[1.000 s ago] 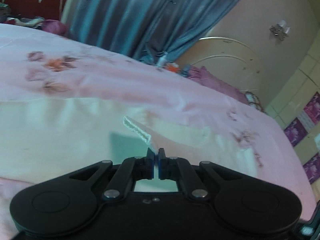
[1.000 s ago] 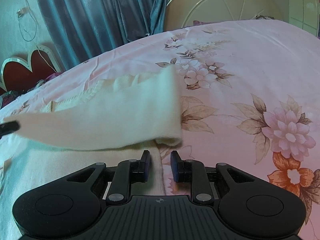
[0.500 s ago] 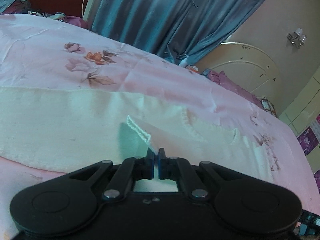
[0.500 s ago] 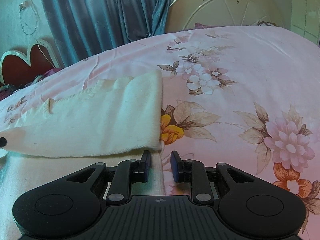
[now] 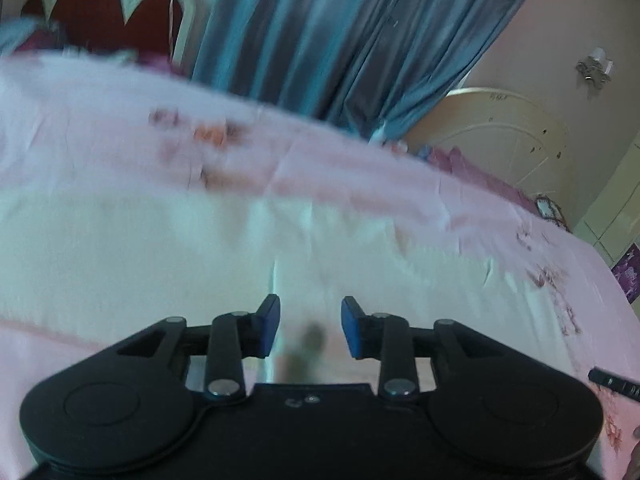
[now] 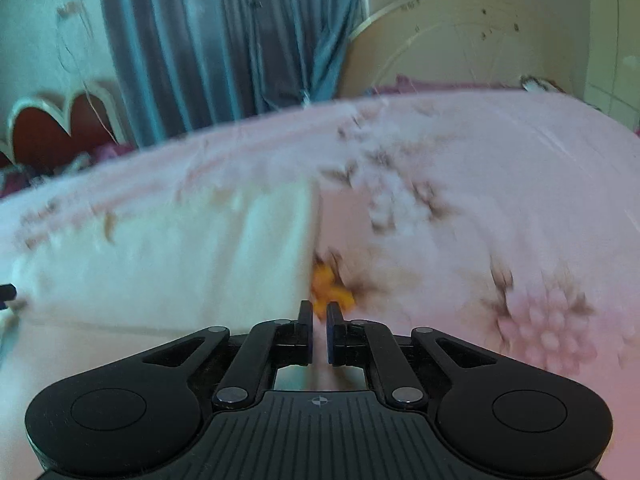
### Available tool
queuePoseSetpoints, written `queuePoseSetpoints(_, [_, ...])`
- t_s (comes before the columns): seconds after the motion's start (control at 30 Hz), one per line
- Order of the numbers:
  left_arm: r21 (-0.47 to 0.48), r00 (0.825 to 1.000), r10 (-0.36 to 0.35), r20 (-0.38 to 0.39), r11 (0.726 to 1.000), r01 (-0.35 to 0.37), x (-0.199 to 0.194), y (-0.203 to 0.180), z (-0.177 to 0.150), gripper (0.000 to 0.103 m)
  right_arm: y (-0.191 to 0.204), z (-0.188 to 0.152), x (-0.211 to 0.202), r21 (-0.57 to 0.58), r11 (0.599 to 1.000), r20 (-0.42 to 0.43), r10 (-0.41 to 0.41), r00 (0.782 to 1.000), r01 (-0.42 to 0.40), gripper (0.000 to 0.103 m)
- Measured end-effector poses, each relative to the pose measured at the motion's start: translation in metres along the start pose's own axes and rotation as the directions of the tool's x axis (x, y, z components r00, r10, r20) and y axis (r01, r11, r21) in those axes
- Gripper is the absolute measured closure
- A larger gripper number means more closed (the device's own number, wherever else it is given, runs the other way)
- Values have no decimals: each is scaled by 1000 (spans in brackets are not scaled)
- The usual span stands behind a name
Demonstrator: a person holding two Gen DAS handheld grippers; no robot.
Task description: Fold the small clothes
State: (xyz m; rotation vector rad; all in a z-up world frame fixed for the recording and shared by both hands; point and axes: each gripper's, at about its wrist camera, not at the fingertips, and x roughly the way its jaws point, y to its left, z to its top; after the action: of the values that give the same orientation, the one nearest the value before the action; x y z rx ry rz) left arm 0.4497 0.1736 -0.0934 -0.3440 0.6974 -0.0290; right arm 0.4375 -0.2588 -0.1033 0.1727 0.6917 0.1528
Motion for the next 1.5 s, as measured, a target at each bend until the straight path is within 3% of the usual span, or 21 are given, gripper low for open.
queuePoseSetpoints(0.07, [13,999,-36,2,999,36,8,-9,6,71,10,11,14,-15,999,-8,47,999,-47,98])
queuePoseSetpoints(0.17, [85,997,-53,-54,995,57,33,-28,4,71,28,16,40,-77,991,-30,107,994,-109,98])
queuePoseSetpoints(0.2, [108,996,-36,-78,993,44,43,-31,1,71,30,15,50,-99,990,-45,96,994,-100,98])
queuePoseSetpoints(0.27, [133,995,9,-96,991,3,54,-28,-3,78,16,12,69,-90,995,-77,-44,996,37,98])
queuePoseSetpoints(0.33, [127,996,12,-84,992,-1,51,-23,-3,80,-5,16,69,-11,999,-85,-43,995,42,98])
queuePoseSetpoints(0.37, [141,997,20,-79,990,-9,48,-25,-2,73,-9,20,67,-10,1000,-78,-29,997,29,98])
queuePoseSetpoints(0.47, [193,999,19,-37,981,-12,45,-36,-3,64,-7,38,66,-25,1000,-18,11,1000,-11,98])
queuePoseSetpoints(0.6, [213,999,31,-42,977,-21,60,-49,-1,64,2,60,100,-80,996,-36,47,998,-50,98])
queuePoseSetpoints(0.67, [218,998,49,-42,975,-39,67,-47,0,64,-4,64,127,-112,993,-92,-37,995,26,99])
queuePoseSetpoints(0.73, [207,997,57,-47,977,-46,70,-41,1,64,-17,67,138,-88,995,-89,-51,995,43,98])
queuePoseSetpoints(0.9, [233,996,76,-55,971,-61,64,-50,2,64,-20,70,126,-113,992,-109,-61,992,49,98])
queuePoseSetpoints(1.03, [234,1000,2,-30,972,5,41,-69,-8,58,-4,52,83,-114,993,-87,7,996,-16,98])
queuePoseSetpoints(1.13, [244,997,10,-77,970,9,45,-77,-24,57,12,25,77,-156,988,-164,-8,986,-18,98])
queuePoseSetpoints(1.23, [246,996,29,-85,969,-7,46,-73,-33,58,19,12,63,-207,978,-124,-46,991,20,98])
queuePoseSetpoints(1.3, [229,997,38,-65,973,-23,38,-70,-28,57,14,15,45,-145,989,-68,-25,997,15,97])
queuePoseSetpoints(1.33, [217,998,46,-37,975,-37,32,-67,-26,56,11,15,40,-120,993,-48,-25,999,19,89])
queuePoseSetpoints(1.37, [210,998,52,-26,977,-45,29,-63,-25,55,8,14,35,-98,995,-45,-24,999,19,53])
queuePoseSetpoints(1.4, [203,998,57,-31,978,-50,30,-60,-25,55,5,11,33,-88,996,-47,1,999,-5,45])
queuePoseSetpoints(1.43, [191,997,65,-46,980,-55,32,-54,-25,56,5,9,32,-80,997,-72,13,997,-19,47])
queuePoseSetpoints(1.5, [185,997,53,-61,982,-41,35,-47,-28,56,3,3,35,-61,997,-111,33,993,-39,80])
